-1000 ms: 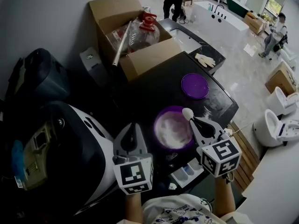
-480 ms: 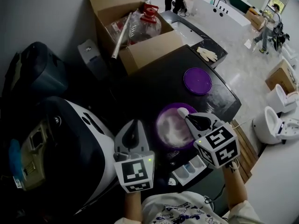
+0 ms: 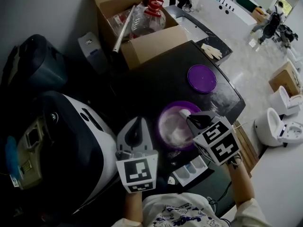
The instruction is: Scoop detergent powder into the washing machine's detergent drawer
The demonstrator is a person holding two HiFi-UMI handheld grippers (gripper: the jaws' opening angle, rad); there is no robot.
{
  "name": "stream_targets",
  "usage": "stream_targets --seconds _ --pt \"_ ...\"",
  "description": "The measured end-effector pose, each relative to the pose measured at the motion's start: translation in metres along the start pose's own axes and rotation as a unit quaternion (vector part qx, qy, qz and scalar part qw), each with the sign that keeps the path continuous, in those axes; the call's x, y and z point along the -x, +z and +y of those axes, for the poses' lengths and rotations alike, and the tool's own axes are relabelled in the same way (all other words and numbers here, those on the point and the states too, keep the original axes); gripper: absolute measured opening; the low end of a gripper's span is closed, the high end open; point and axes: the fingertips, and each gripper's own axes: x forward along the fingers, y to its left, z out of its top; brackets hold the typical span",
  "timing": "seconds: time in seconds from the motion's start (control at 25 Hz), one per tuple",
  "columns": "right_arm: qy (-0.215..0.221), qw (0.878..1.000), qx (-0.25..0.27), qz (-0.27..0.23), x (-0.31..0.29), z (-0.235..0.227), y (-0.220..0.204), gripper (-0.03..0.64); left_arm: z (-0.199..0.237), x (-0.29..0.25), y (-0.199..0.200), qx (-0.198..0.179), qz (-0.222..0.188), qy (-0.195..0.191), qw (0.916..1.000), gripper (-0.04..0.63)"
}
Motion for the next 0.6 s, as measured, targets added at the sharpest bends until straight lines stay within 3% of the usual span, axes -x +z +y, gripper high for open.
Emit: stream_targets --seconds 0.6 --pt "0.019 0.996 0.045 0.069 -0.018 0.007 -0.009 0.024 0.004 -0.006 -0.006 0.003 0.008 0.004 1.0 0.003"
